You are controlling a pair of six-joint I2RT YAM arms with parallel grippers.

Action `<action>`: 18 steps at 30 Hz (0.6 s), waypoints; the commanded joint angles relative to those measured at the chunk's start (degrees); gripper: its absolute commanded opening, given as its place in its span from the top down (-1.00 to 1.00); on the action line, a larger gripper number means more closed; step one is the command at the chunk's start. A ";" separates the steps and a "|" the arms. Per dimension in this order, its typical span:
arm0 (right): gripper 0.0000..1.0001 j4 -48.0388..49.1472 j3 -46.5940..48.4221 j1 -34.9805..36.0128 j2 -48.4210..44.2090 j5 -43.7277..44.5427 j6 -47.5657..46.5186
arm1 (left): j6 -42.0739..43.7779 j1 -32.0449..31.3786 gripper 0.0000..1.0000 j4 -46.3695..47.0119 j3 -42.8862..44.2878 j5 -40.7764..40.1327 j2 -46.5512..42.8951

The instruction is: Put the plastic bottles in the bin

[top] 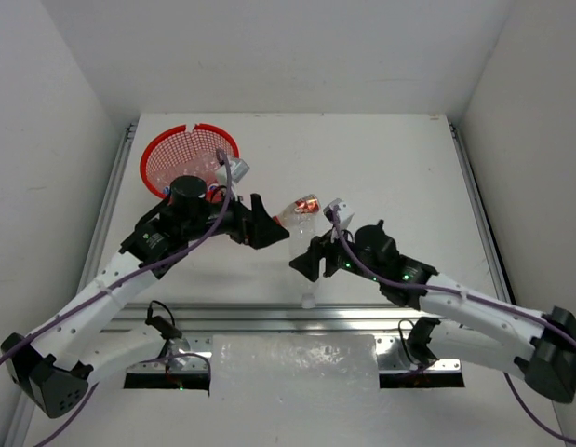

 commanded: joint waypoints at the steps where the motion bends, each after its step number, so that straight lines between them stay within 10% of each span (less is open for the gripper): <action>1: 0.63 8.41 1.70 0.28 -6.77 -21.09 -19.92 | -2.47 -3.64 -0.99 12.96 0.13 13.35 -0.91; 12: 0.62 6.71 8.04 0.37 -6.61 -30.27 -21.26 | -5.99 -6.81 -0.98 17.45 -0.49 15.20 0.15; 15: 0.61 8.56 8.48 0.37 -7.13 -29.83 -20.73 | -5.90 -7.25 -0.26 17.10 -0.14 15.72 1.20; 16: 0.60 8.82 8.57 0.37 -7.22 -28.26 -20.73 | -5.90 -7.34 0.56 17.10 0.04 15.90 1.55; 18: 0.55 9.09 8.57 0.37 -7.75 -25.80 -20.47 | -5.90 -7.43 1.00 16.66 0.39 15.37 1.64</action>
